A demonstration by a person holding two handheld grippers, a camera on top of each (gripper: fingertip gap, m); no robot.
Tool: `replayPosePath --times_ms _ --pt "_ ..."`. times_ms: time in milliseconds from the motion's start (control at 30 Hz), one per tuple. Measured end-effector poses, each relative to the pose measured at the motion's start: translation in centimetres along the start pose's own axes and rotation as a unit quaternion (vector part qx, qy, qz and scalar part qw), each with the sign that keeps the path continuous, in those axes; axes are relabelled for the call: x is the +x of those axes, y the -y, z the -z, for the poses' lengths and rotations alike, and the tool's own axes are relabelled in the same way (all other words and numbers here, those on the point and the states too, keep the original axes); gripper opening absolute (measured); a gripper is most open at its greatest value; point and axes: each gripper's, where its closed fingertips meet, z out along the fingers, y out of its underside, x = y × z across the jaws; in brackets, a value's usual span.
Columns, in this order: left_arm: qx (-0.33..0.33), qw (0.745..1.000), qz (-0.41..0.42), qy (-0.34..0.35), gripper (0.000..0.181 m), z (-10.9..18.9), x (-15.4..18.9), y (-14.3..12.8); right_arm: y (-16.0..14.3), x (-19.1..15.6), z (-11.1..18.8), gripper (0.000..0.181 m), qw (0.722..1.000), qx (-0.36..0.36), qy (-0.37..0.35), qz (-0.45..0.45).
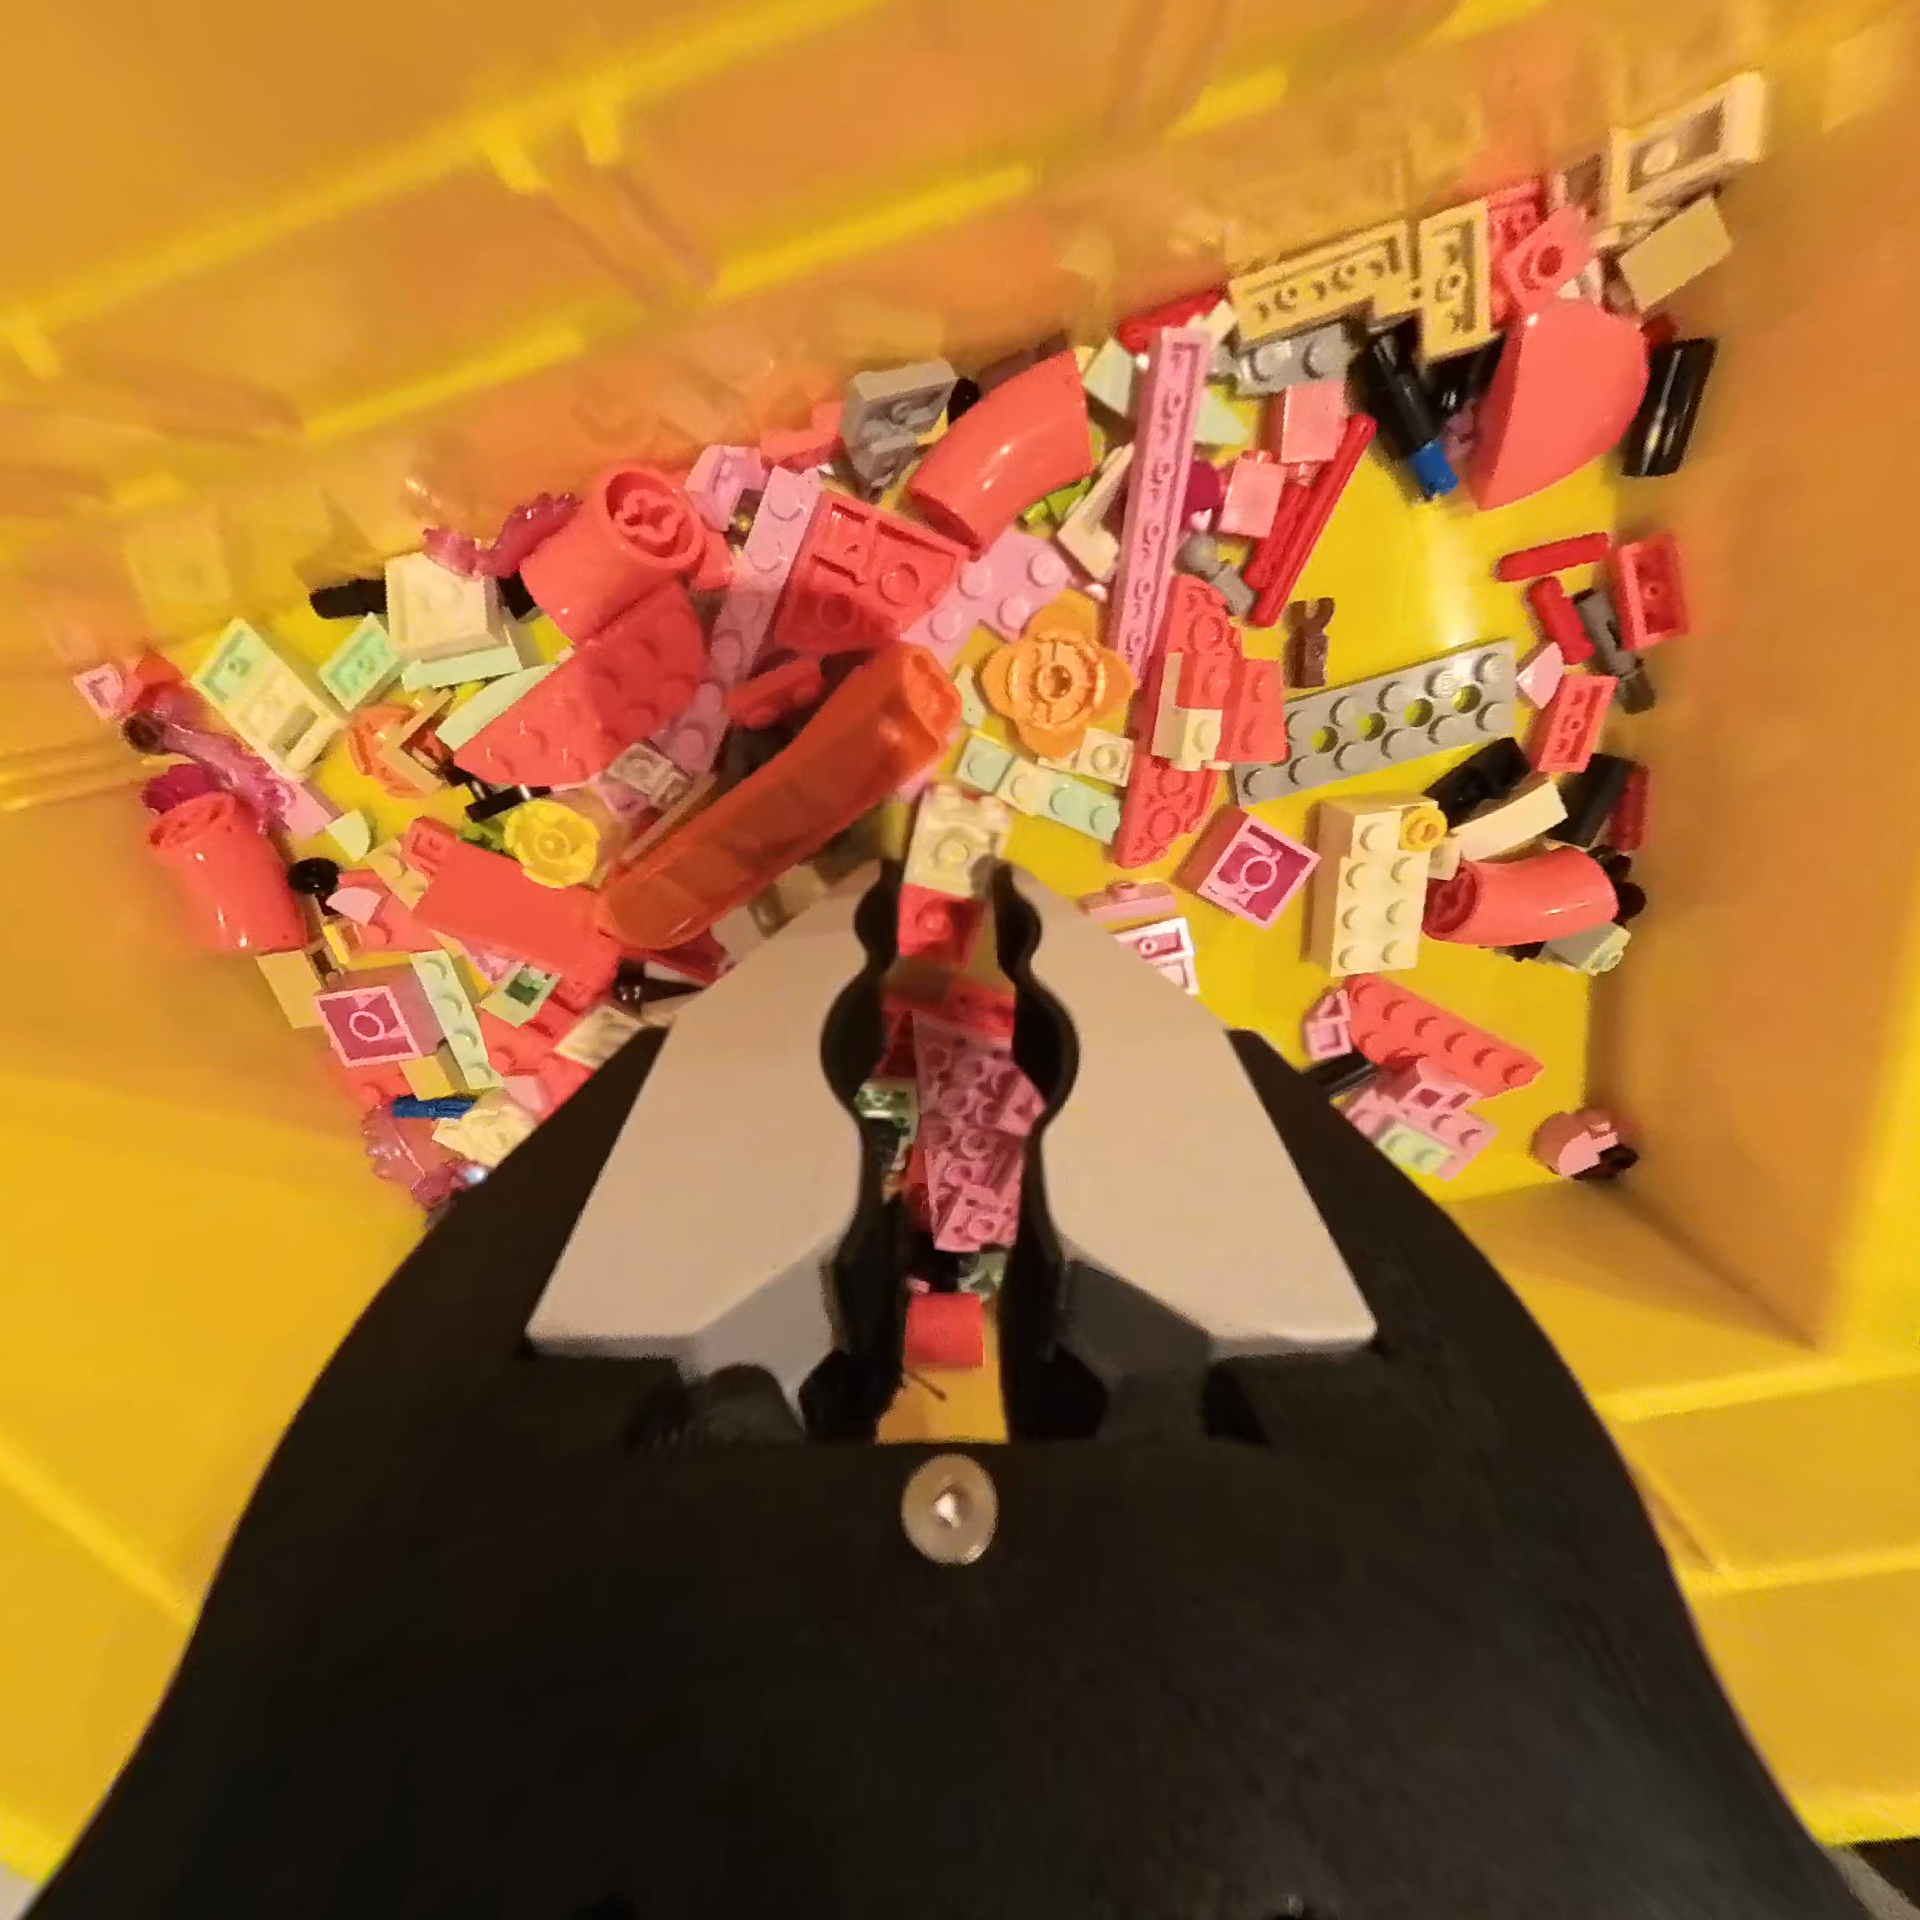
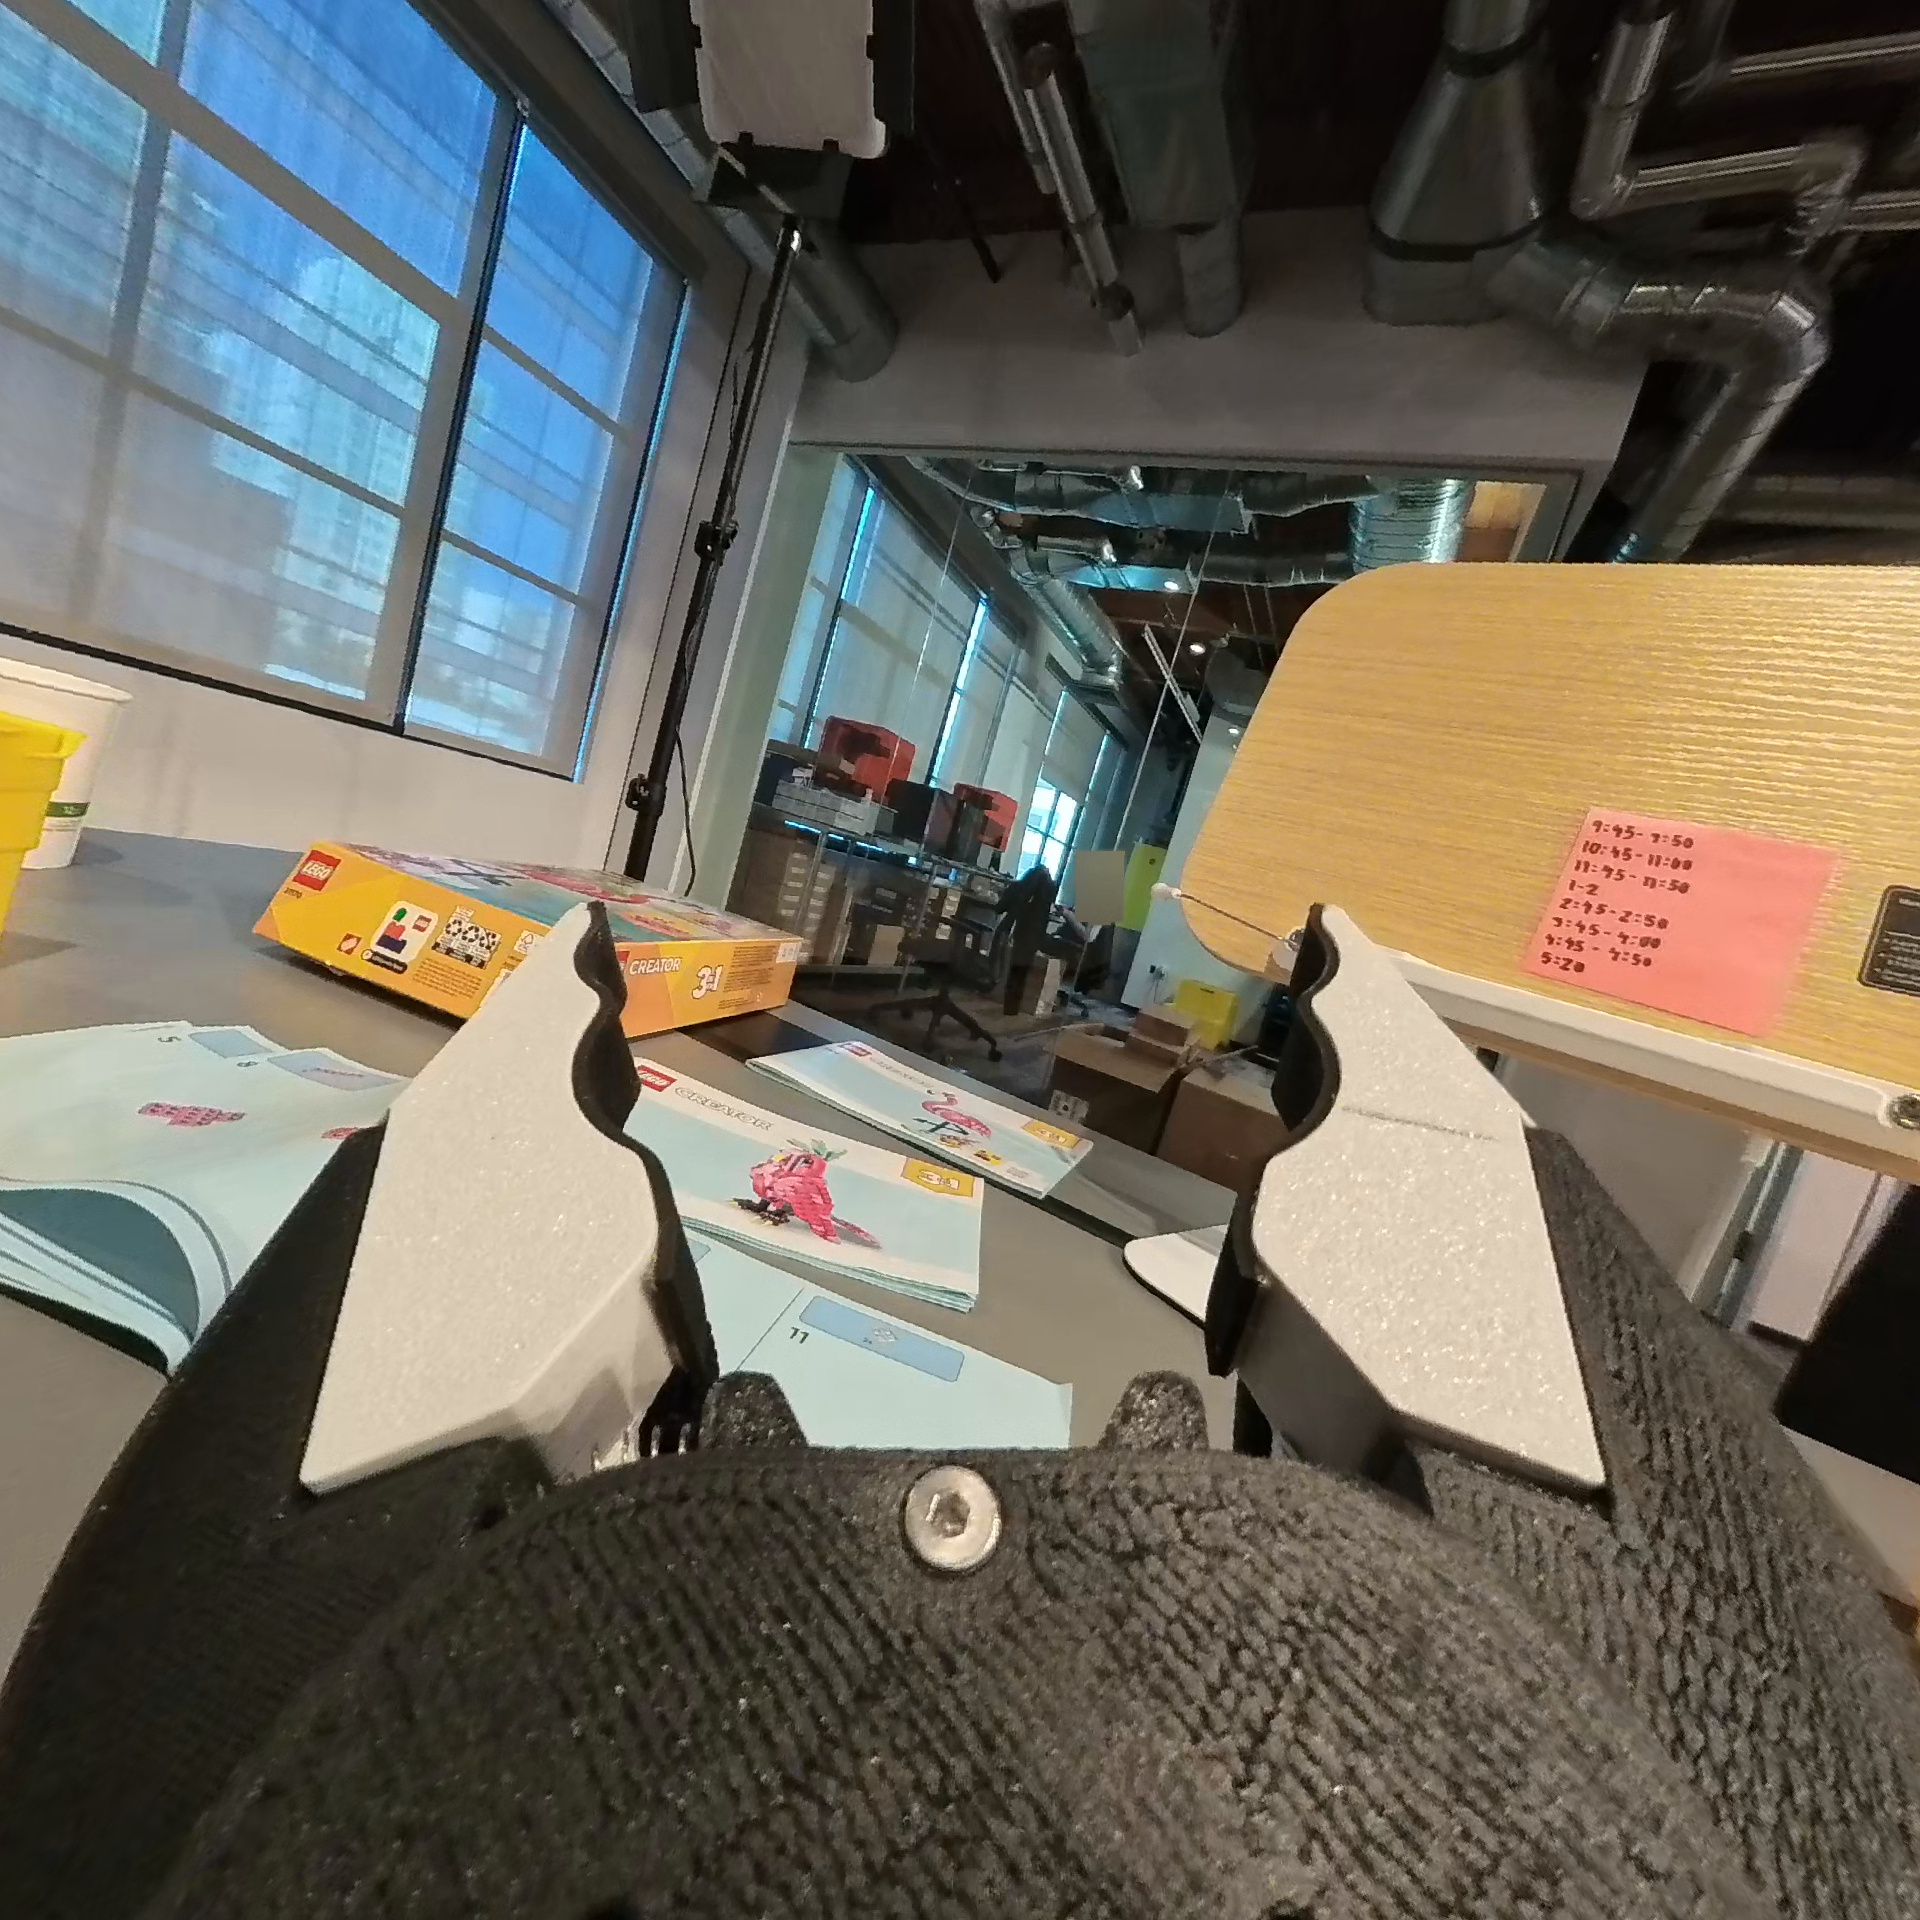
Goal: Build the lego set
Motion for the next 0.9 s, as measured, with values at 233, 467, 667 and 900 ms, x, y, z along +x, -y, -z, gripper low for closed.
replayPosePath --times_ms 233,467,667,900 --pt "0.023 0.989 -0.07 0.132 0.017 1.3 -0.8 0.2 -0.1 0.2 0.0 0.126 1.0 -0.002 -0.003 -0.004" --pt "0.351 0.93 -0.012 0.106 0.017 8.9 2.6 6.7 -0.2 0.2 0.0 0.125 1.0 -0.002 -0.004 -0.007" --pt "0.515 0.799 0.28 -0.135 0.016 14.8 2.6 8.6 -0.3 0.1 -0.1 0.125 1.0 -0.005 0.0 -0.008" --pt "0.529 0.765 0.313 -0.192 0.016 15.7 3.4 8.5 -0.3 0.0 -0.1 0.125 1.0 -0.005 0.003 -0.01"
